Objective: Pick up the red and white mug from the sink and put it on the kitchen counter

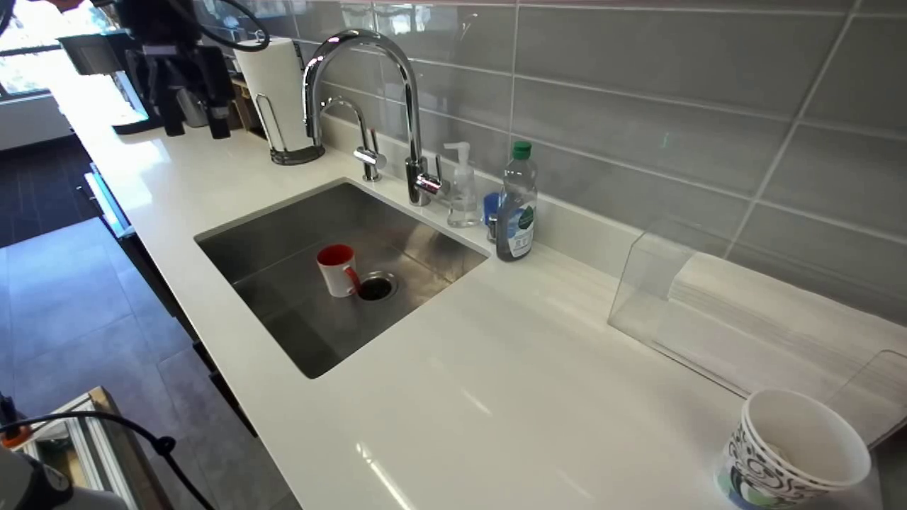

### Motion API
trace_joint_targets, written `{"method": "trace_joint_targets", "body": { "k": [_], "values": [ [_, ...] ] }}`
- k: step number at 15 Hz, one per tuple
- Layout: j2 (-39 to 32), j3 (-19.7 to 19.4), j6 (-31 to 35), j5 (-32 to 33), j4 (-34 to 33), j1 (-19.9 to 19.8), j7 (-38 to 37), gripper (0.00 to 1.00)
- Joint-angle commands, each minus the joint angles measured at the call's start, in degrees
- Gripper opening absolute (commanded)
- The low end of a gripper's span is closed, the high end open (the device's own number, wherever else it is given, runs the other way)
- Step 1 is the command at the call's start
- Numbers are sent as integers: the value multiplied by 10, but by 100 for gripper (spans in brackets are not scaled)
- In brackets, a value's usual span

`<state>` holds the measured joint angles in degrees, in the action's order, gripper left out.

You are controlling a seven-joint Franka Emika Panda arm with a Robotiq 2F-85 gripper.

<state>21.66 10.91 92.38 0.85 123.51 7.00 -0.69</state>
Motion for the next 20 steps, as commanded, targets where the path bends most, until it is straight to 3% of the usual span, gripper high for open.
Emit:
{"method": "trace_joint_targets", "body": {
  "k": [1, 3, 8, 10, 13, 16, 20],
  "values": [
    [-1, -6, -2, 2, -2, 7, -2, 100],
    [-1, -6, -2, 2, -2, 7, -2, 100],
    [-17, -33, 63, 3, 17, 28, 172, 100],
    [-44, -43, 145, 9, 24, 28, 225, 100],
    [-100, -69, 216, -5, 24, 27, 340, 100],
    [-183, -94, 267, -73, 4, 21, 455, 100],
    [-285, -90, 269, -148, -39, -7, 539, 100]
  ]
}}
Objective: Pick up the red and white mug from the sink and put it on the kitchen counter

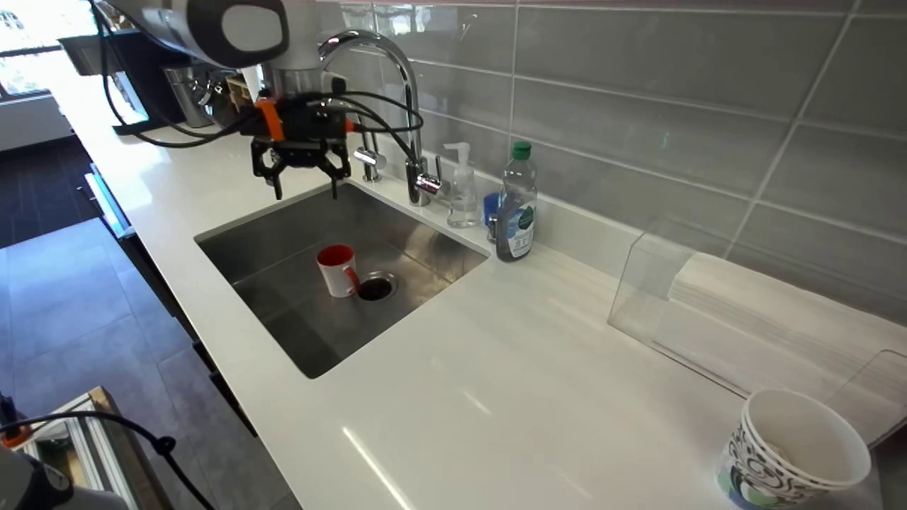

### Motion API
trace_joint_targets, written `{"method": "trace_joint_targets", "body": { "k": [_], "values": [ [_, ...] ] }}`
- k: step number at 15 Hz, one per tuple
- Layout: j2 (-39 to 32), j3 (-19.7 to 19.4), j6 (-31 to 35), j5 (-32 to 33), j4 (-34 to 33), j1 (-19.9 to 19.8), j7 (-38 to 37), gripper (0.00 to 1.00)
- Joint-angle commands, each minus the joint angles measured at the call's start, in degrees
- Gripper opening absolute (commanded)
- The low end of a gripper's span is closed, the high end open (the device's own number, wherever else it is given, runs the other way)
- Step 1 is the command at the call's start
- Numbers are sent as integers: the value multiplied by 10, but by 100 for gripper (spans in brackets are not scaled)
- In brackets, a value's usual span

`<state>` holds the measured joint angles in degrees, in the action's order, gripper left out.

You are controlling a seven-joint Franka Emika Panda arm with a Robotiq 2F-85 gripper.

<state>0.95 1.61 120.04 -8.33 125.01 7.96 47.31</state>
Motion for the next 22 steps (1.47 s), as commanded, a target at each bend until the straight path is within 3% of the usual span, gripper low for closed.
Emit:
{"method": "trace_joint_targets", "body": {
  "k": [1, 4, 9, 10, 15, 22],
  "values": [
    [-25, 12, 0, -18, -10, -17, 19, 100],
    [-75, 16, 0, -36, -38, -28, 41, 100],
    [-78, 17, 1, -37, -47, -27, 42, 100],
    [-88, 23, -22, -39, -52, -28, 79, 100],
    [-93, 29, 74, -47, -14, -42, 182, 100],
    [-130, 41, 237, -157, 36, -81, 299, 100]
  ]
}}
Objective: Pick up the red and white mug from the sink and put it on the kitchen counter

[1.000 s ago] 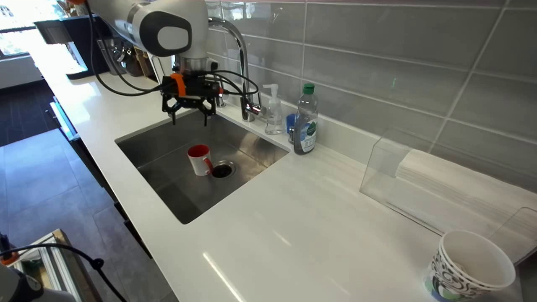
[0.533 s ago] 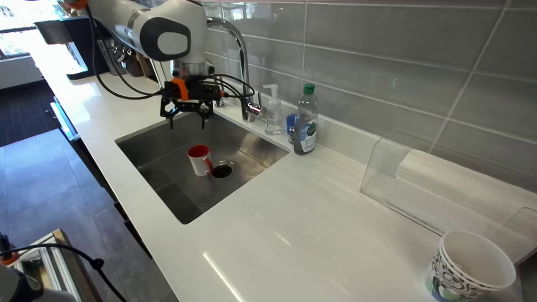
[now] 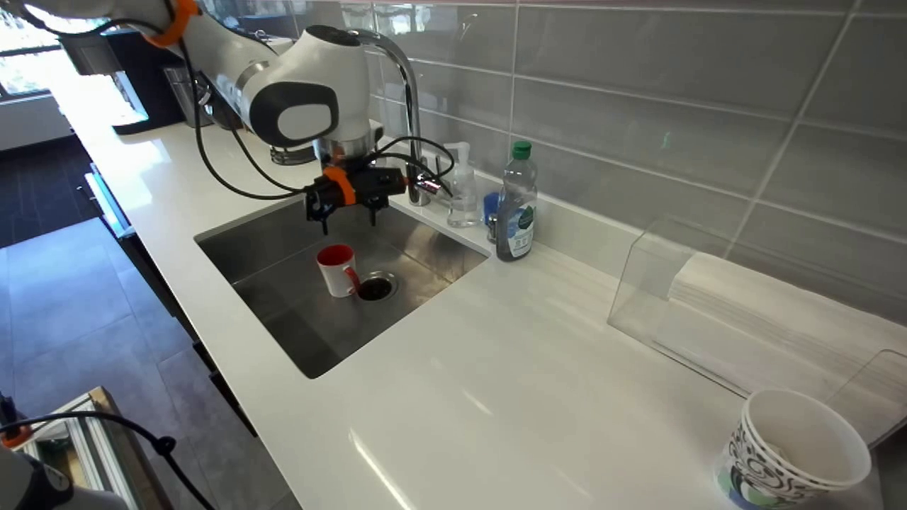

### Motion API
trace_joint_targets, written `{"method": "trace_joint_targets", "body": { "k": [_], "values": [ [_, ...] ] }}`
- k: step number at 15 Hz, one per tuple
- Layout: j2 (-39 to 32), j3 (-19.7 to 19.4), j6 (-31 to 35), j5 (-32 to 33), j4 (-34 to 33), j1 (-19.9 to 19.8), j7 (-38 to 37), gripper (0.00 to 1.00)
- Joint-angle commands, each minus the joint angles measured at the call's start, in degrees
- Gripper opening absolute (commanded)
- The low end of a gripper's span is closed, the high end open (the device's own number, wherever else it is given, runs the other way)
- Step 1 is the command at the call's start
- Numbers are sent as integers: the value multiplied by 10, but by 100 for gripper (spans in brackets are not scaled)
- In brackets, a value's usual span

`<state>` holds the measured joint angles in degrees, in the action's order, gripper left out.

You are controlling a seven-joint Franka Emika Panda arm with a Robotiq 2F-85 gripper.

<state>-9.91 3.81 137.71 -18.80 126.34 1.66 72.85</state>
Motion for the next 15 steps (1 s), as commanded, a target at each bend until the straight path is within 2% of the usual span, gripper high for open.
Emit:
{"method": "trace_joint_targets", "body": {
  "k": [1, 4, 5, 12, 15],
  "values": [
    [-29, 24, 79, -71, 31, -22, 49, 100],
    [-44, 45, 109, -120, 52, -30, 41, 100],
    [-40, 37, 85, -80, 37, -29, 25, 100],
    [-49, 47, 97, -95, 45, -34, 25, 100],
    [-54, 55, 149, -91, 64, -27, 41, 100]
  ]
}}
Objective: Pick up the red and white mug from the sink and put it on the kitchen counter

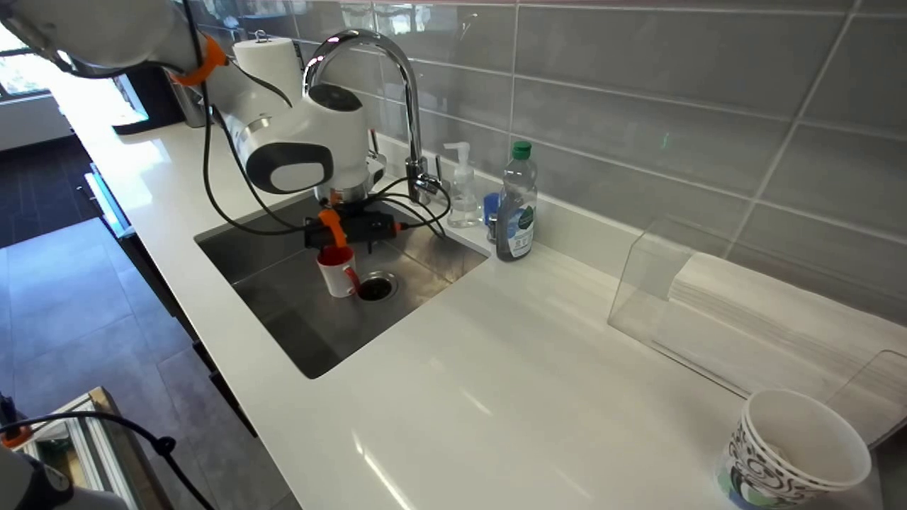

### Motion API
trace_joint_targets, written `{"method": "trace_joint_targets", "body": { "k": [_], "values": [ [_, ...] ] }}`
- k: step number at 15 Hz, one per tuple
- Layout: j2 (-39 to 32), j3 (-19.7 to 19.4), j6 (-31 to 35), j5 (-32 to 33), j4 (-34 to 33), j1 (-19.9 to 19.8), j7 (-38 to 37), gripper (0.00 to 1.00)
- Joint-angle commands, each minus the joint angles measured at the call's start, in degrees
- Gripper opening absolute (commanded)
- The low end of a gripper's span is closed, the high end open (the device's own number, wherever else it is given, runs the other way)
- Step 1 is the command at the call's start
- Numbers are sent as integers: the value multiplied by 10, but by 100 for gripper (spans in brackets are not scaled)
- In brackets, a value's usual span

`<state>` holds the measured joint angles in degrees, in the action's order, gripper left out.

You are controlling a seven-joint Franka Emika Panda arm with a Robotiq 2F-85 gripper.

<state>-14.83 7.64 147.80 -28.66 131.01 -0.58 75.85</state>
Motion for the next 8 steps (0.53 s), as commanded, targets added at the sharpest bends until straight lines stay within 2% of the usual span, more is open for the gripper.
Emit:
{"method": "trace_joint_targets", "body": {
  "k": [1, 5, 8],
  "values": [
    [-8, 24, 66, 0, 21, -7, 23, 100],
    [-32, 63, 140, -22, 37, -24, 54, 100],
    [-60, 96, 170, 8, 37, -48, 113, 100]
  ]
}}
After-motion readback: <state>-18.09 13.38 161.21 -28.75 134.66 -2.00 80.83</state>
